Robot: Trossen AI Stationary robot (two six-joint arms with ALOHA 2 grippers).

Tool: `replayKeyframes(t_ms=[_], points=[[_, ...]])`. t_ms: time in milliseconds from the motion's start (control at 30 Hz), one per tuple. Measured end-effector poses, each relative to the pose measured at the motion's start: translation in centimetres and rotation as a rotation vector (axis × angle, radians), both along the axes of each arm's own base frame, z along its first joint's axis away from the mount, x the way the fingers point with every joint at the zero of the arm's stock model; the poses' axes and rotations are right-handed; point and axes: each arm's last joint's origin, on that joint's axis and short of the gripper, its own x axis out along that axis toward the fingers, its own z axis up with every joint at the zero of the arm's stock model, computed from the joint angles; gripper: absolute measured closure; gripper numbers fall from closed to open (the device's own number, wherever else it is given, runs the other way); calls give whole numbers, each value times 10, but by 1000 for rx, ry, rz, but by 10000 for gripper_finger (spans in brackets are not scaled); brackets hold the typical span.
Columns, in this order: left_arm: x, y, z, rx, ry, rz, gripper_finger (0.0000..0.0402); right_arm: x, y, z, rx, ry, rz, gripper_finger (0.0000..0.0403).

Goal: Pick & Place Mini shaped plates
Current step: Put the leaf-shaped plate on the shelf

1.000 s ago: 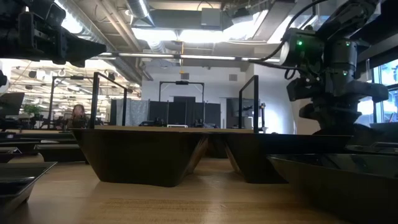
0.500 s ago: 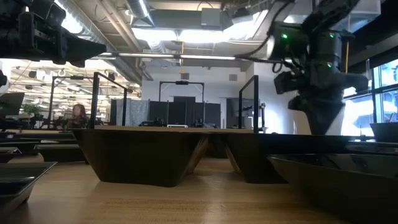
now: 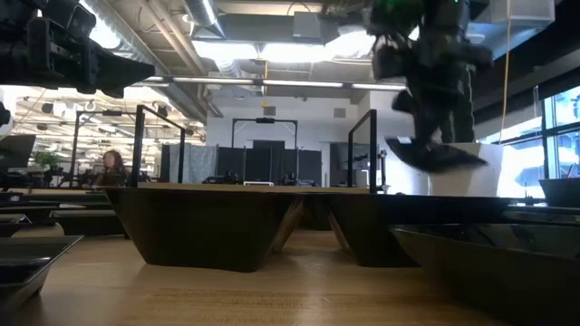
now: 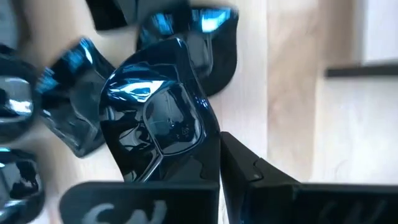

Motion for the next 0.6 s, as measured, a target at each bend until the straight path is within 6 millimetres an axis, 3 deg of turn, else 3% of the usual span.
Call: replayKeyframes(t_ms=[200,400,500,600], points=[[0,0,0,0,0,0,395,18,-7,56,-86,-221,32,402],[0,0,1,0,-13,0,391,36,-43,114,-229,-402,-87,402],[0,0,2,12,-15,1,393,51,-66,126,-290,-388,-135,402],[0,0,2,26,-13,2,395,71,-93,122,-298,-321,-125,402]])
